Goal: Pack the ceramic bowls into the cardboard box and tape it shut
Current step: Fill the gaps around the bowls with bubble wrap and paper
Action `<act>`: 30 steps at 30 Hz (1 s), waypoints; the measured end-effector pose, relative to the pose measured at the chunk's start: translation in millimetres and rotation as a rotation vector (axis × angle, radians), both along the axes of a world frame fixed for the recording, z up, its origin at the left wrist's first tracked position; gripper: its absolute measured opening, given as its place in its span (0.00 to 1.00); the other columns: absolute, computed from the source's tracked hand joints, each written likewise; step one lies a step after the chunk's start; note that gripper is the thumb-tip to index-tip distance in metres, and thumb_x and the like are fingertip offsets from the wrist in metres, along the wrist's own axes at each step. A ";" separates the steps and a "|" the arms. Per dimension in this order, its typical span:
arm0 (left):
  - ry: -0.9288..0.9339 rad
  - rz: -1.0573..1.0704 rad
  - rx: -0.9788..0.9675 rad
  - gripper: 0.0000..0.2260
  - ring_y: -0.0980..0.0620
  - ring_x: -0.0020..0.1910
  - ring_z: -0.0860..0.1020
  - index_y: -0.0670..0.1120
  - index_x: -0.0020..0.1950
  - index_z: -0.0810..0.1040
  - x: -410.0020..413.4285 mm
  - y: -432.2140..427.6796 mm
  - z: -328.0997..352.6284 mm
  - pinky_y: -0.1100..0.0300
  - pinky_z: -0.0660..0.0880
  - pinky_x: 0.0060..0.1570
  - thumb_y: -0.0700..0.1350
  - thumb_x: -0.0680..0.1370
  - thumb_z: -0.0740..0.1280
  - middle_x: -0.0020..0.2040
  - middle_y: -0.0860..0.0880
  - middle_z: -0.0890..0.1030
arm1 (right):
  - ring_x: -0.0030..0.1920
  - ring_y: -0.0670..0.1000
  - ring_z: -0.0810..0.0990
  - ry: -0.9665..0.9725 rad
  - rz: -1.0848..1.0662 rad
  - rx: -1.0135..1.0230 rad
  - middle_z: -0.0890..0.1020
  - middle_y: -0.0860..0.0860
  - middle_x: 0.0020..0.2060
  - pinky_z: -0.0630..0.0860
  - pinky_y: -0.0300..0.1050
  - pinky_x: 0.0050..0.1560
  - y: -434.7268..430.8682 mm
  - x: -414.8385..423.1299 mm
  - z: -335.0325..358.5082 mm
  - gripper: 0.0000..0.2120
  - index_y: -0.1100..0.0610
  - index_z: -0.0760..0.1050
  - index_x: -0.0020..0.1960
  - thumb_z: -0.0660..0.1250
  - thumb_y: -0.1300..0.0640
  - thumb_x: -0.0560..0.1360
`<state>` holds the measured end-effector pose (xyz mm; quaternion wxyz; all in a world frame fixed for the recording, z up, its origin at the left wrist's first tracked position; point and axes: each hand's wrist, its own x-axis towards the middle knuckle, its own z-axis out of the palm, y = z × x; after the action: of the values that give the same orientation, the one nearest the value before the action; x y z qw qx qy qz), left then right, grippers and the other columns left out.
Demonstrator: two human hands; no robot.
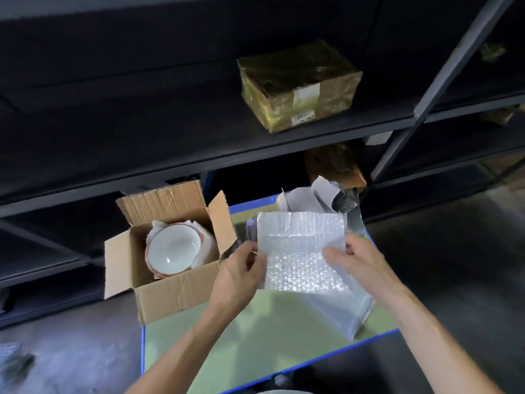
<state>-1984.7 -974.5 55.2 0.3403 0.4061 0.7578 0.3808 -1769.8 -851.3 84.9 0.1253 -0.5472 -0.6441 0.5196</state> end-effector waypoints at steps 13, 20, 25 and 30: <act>0.537 0.138 0.051 0.11 0.50 0.48 0.75 0.55 0.60 0.79 -101.4 -43.3 -26.0 0.53 0.77 0.38 0.55 0.81 0.64 0.49 0.50 0.73 | 0.28 0.50 0.63 -0.201 0.369 0.461 0.65 0.49 0.28 0.59 0.44 0.29 -19.3 -160.4 89.8 0.10 0.55 0.65 0.37 0.58 0.63 0.76; 0.389 0.108 0.065 0.09 0.47 0.46 0.76 0.52 0.61 0.77 -114.8 -34.9 -34.3 0.50 0.75 0.43 0.48 0.81 0.63 0.46 0.50 0.78 | 0.39 0.60 0.78 -0.421 0.546 0.676 0.82 0.56 0.37 0.76 0.51 0.35 -44.5 -227.4 106.4 0.18 0.56 0.82 0.50 0.58 0.68 0.69; 0.368 0.133 0.062 0.08 0.49 0.45 0.78 0.51 0.58 0.78 -115.9 -38.9 -43.7 0.51 0.75 0.41 0.48 0.80 0.64 0.47 0.51 0.80 | 0.32 0.61 0.72 -0.553 0.598 0.641 0.75 0.56 0.30 0.62 0.44 0.28 -49.0 -253.6 97.2 0.12 0.60 0.78 0.38 0.58 0.70 0.64; 0.335 0.152 0.045 0.06 0.50 0.44 0.77 0.53 0.55 0.76 -115.5 -35.9 -46.1 0.50 0.77 0.40 0.50 0.81 0.62 0.46 0.53 0.79 | 0.30 0.56 0.70 -0.638 0.602 0.574 0.73 0.55 0.30 0.60 0.44 0.26 -50.5 -272.2 75.9 0.09 0.62 0.75 0.39 0.58 0.70 0.68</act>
<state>-2100.3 -1010.4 9.1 0.1706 0.4129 0.8236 0.3494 -2042.0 -901.8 160.8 -0.0871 -0.4122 -0.8956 0.1427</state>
